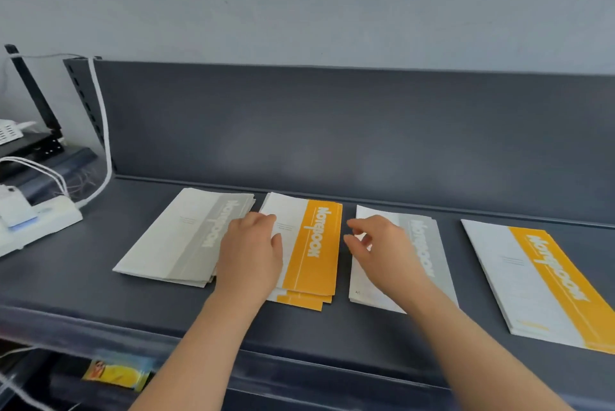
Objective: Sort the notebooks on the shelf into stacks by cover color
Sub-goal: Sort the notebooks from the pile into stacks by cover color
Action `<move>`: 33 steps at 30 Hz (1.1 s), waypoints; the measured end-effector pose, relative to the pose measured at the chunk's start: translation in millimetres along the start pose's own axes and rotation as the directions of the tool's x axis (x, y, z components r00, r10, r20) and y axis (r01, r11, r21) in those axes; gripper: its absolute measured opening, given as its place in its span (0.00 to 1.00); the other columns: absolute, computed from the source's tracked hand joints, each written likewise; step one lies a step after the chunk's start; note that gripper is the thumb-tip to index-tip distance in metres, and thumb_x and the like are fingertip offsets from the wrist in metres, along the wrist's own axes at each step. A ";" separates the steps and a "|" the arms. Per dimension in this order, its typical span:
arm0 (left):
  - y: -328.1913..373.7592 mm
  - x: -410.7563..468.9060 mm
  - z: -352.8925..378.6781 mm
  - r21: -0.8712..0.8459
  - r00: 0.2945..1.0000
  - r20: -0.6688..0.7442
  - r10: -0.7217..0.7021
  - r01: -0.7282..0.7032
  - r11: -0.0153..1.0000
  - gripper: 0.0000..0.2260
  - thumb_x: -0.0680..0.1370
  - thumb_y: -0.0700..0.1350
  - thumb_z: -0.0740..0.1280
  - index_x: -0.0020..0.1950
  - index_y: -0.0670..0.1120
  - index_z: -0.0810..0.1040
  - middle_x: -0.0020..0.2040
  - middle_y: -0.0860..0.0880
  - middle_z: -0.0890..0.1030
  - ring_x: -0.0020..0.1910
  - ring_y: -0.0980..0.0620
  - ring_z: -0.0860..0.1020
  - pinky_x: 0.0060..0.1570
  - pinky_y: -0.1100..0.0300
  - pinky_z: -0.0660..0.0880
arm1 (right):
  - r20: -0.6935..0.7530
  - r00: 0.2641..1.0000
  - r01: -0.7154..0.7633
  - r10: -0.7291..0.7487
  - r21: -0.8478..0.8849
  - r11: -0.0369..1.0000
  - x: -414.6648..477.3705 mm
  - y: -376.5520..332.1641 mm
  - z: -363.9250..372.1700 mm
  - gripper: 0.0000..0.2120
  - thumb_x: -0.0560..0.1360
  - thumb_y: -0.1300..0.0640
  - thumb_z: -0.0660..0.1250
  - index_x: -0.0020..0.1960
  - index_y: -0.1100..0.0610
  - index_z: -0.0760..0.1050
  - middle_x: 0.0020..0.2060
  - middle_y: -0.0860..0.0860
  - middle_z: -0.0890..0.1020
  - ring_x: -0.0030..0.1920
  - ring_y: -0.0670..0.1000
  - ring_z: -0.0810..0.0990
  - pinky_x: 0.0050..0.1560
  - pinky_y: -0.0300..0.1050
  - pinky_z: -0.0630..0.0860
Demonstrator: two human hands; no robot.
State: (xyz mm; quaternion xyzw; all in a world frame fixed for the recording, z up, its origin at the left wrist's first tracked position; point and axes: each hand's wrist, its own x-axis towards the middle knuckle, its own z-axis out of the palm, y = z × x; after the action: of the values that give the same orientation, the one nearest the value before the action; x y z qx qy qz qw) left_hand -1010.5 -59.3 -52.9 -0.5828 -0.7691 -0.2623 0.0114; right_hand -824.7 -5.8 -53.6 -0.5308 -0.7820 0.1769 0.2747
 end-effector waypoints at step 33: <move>429.6 -168.6 101.0 -0.532 0.853 0.048 0.520 -0.419 0.736 0.14 0.79 0.49 0.62 0.64 0.50 0.77 0.59 0.54 0.78 0.58 0.55 0.75 0.56 0.60 0.73 | -0.488 0.834 -0.404 0.258 -0.221 0.887 -254.7 279.5 -313.3 0.15 0.78 0.53 0.62 0.63 0.54 0.76 0.60 0.46 0.79 0.58 0.47 0.77 0.53 0.33 0.66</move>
State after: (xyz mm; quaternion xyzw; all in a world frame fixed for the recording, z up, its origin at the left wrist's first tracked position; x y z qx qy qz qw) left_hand -539.7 -88.6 -26.8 -0.7632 -0.4977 -0.3841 -0.1495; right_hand -353.6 -142.2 -27.6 -0.7227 -0.6105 -0.0311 0.3225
